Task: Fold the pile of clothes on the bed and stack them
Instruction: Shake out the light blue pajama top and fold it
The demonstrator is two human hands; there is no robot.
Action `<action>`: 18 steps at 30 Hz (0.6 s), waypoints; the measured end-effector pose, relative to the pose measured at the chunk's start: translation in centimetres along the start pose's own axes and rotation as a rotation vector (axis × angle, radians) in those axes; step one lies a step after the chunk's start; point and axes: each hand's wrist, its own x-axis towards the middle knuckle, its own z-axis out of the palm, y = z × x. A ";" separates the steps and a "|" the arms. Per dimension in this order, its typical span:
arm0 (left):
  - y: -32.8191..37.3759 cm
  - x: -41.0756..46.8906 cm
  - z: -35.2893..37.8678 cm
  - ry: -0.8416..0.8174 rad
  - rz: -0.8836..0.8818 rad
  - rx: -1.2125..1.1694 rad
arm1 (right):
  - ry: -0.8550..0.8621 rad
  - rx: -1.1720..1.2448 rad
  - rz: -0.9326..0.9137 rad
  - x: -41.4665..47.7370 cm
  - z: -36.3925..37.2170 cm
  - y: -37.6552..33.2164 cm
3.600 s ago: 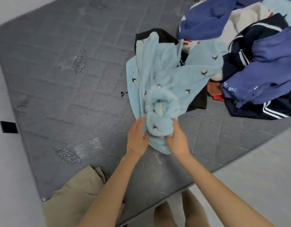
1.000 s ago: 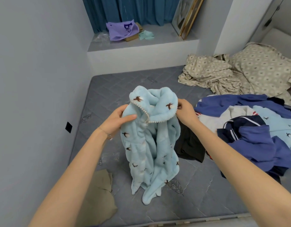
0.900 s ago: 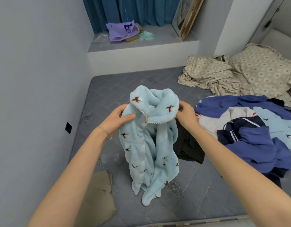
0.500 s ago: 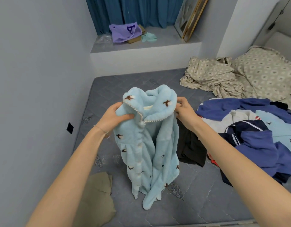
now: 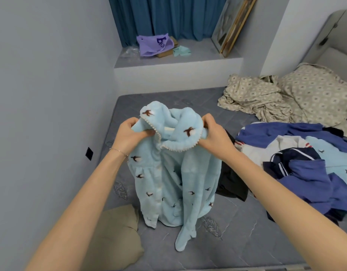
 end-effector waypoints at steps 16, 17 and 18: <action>-0.5 -6.6 -10.0 -0.473 -0.020 0.038 | 0.161 -0.160 -0.139 -1.9 -2.9 -9.2; -0.5 -6.8 -10.0 -0.417 0.002 0.054 | 0.149 -0.140 -0.127 -2.3 -3.0 -9.7; -0.5 -7.0 -9.9 -0.381 0.021 0.063 | 0.139 -0.109 -0.118 -2.6 -3.1 -9.9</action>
